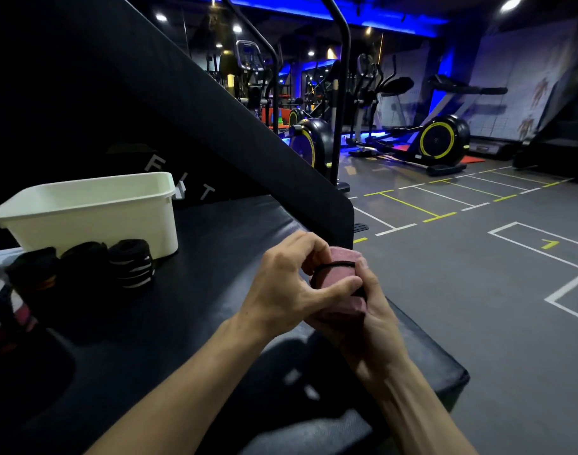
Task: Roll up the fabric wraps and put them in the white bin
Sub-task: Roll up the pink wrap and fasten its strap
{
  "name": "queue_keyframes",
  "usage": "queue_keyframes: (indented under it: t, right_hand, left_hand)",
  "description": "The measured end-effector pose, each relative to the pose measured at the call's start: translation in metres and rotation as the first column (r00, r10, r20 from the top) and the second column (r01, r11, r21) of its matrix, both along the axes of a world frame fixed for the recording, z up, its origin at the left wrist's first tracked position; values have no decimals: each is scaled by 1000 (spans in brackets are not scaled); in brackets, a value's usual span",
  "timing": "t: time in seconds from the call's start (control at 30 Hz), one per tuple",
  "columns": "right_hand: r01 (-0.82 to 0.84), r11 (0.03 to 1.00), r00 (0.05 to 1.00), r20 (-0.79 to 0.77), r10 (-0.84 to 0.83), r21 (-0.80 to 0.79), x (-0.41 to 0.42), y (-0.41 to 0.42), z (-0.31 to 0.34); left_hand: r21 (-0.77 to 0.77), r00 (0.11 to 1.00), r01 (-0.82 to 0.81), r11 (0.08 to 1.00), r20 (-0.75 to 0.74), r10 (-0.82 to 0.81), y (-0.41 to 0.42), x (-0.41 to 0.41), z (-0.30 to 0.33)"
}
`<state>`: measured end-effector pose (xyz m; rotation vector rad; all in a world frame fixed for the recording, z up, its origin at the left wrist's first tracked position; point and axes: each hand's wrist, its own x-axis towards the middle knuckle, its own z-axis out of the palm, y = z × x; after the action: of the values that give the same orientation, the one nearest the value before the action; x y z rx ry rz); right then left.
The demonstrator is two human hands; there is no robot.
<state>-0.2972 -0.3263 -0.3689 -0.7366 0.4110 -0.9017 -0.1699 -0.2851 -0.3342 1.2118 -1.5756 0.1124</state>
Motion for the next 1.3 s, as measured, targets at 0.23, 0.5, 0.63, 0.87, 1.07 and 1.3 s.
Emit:
queue_keyframes:
  t: [0.23,0.5,0.63,0.87,1.07,1.3]
  right_hand:
    - [26,996,999,36,-30,87,9,4,3]
    - [-110,977,988,129,86,185,6,4,17]
    - [-158,976,986,79,147,150,4,15,23]
    - [-321,947,944,-87,317,-30,26,54,24]
    - [-338,925,919,-272,284,-175,50,92,17]
    - [-455,865,852,-385,354,-213,77,122,15]
  left_hand:
    - [-13,1000,-23,1000,-2,23,1,-2,0]
    - [294,975,222,930,-52,-216,12,18,22]
    - [353,974,225,908,-87,-208,28,29,34]
    - [352,991,88,932,-121,-48,105,50,29]
    - [304,970,-218,927,176,170,162,60,19]
    - [216,950,-304,928,145,278,202,84,7]
